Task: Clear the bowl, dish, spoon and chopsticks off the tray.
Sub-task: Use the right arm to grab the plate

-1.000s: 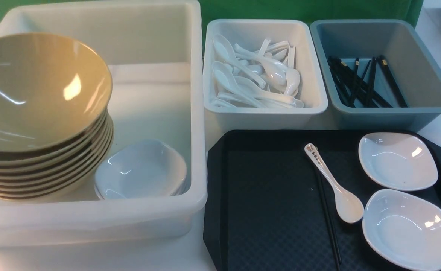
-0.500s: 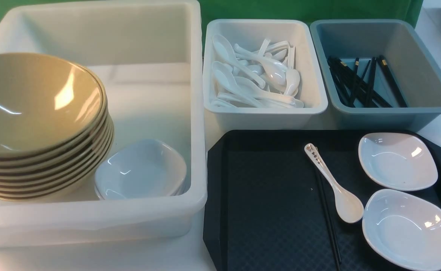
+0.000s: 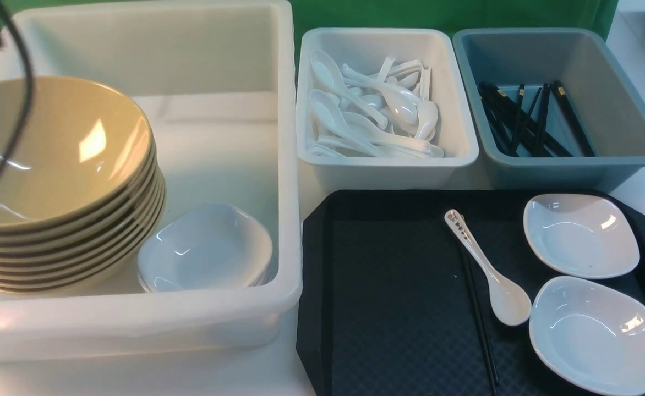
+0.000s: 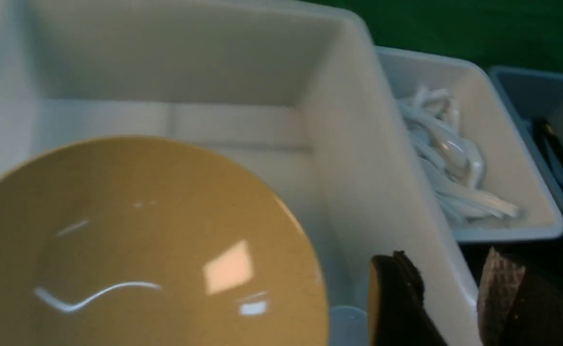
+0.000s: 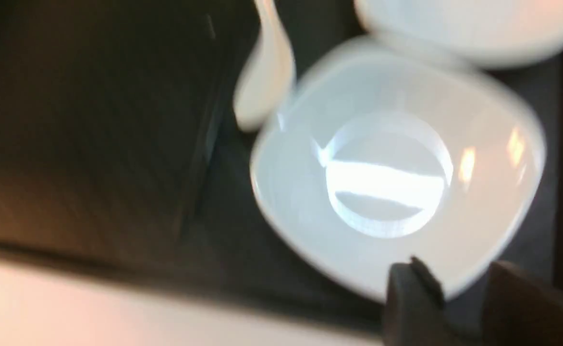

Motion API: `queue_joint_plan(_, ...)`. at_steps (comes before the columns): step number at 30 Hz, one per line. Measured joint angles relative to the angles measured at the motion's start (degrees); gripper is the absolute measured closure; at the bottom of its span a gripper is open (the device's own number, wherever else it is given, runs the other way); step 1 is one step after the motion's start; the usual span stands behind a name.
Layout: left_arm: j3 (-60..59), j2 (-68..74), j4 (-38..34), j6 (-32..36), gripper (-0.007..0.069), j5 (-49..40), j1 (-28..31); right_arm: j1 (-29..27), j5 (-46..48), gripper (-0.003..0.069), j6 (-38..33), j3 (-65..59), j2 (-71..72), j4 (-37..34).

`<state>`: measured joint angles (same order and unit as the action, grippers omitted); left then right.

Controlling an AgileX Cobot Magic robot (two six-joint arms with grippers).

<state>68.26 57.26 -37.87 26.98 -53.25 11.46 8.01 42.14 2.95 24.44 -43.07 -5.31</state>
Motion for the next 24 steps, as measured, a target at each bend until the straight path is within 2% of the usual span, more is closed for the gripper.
queue_joint_plan(1, -0.06, -1.41, 0.58, 1.30, 0.0516, 0.75, -3.45, 0.00, 0.88, 0.0332, 0.98, 0.75, -3.05, 0.66)
queue_joint_plan(2, -0.14, -1.69, 0.69, 1.46, 0.0524, 1.15, -4.55, 0.00, 1.00, 0.0318, 1.27, 0.93, -4.27, 0.95)
queue_joint_plan(3, -0.67, -3.93, 1.10, 2.74, 0.0575, 2.42, -7.66, 0.00, 0.89, 0.0277, 2.34, 1.33, -7.93, 1.60)
queue_joint_plan(6, -4.39, -9.79, 2.15, 4.31, 0.0624, 6.60, -13.41, 0.00, -2.27, 0.0202, 6.58, 1.49, -15.67, 4.54)
queue_joint_plan(9, -10.71, -16.62, 4.41, 5.64, 0.0634, 11.16, -16.71, 0.00, -6.21, 0.0169, 10.10, 1.62, -21.88, 5.78)
queue_joint_plan(14, -23.44, -27.21, 10.20, 6.95, 0.0634, 15.55, -17.79, 0.00, -13.02, 0.0161, 15.14, 1.98, -27.33, 6.24)
queue_joint_plan(18, -32.25, -33.81, 11.53, 7.09, 0.0636, 17.07, -17.79, 0.00, -16.71, 0.0165, 16.73, 1.98, -31.83, 6.24)
queue_joint_plan(23, -39.36, -38.55, 11.65, 7.09, 0.0636, 19.11, -17.79, 0.00, -20.03, 0.0205, 17.22, 2.26, -35.15, 6.24)
queue_joint_plan(24, -41.28, -39.41, 11.70, 7.15, 0.0636, 20.55, -17.79, 0.00, -20.70, 0.0240, 16.70, 2.76, -35.56, 6.24)
